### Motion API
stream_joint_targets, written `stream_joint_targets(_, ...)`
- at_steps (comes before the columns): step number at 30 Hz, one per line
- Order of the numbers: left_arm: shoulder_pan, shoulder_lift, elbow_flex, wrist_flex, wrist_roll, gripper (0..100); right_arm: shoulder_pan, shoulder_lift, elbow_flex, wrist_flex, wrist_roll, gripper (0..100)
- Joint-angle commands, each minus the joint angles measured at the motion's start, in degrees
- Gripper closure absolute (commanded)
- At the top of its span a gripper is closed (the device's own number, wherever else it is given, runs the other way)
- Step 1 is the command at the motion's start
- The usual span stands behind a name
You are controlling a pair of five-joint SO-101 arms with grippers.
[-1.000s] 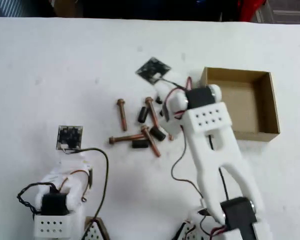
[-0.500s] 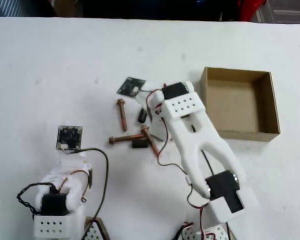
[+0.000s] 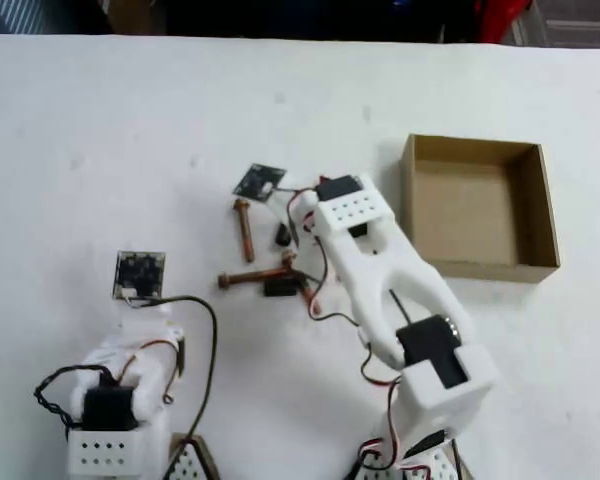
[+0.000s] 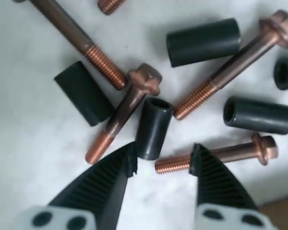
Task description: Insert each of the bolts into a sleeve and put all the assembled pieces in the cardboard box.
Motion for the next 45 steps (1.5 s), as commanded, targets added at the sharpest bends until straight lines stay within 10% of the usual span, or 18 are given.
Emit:
stream_joint_targets(1, -0.40, -0.31, 0.00, 0.00, -0.18, 97, 0.66, 0.84, -0.70, -2.15, 0.70, 79.4)
stream_joint_targets(45, -0.40, -0.31, 0.00, 0.00, -0.18, 97, -2.42, 6.46, -0.53, -5.93, 6.42, 90.5)
